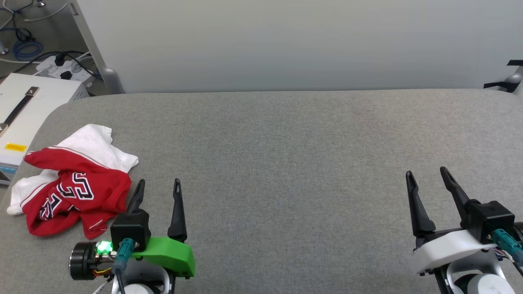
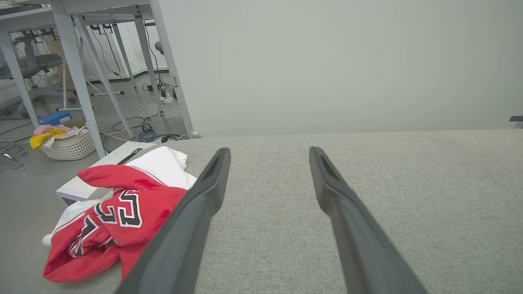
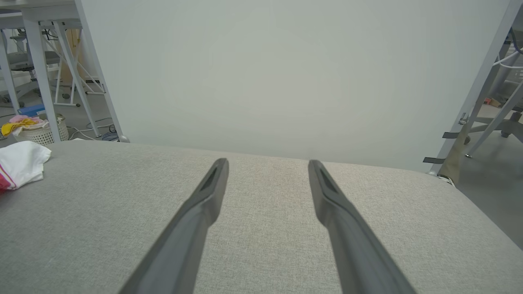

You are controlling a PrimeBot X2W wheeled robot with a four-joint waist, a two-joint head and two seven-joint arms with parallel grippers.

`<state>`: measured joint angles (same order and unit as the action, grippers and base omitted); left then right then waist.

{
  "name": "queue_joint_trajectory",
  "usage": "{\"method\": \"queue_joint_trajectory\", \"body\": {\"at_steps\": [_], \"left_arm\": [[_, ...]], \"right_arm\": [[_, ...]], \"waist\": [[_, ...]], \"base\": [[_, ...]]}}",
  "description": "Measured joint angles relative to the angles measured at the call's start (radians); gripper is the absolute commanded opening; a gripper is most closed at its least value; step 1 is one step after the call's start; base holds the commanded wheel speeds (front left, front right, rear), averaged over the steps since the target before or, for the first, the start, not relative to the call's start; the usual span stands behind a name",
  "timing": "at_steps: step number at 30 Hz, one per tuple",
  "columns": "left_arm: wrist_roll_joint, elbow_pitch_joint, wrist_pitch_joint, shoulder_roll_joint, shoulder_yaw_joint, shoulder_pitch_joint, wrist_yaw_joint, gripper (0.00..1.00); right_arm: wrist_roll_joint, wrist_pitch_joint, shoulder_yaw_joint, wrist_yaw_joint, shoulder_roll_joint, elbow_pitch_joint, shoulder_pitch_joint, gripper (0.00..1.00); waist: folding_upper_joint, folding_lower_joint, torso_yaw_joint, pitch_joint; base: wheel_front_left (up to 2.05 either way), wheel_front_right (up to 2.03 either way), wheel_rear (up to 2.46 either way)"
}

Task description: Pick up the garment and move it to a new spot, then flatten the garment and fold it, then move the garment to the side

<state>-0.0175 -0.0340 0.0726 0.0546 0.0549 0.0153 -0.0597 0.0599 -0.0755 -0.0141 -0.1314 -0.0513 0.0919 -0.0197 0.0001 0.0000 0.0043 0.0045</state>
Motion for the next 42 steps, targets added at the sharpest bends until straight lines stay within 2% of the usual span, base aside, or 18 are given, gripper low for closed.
{"method": "queue_joint_trajectory", "body": {"at_steps": [42], "left_arm": [[-0.018,-0.012,0.087,0.0,0.053,0.02,-0.041,1.0]], "right_arm": [[0.058,-0.088,-0.006,0.0,0.0,0.052,-0.051,1.0]], "waist": [[0.0,0.0,-0.002,-0.011]], "base": [[0.0,0.0,0.0]]}}
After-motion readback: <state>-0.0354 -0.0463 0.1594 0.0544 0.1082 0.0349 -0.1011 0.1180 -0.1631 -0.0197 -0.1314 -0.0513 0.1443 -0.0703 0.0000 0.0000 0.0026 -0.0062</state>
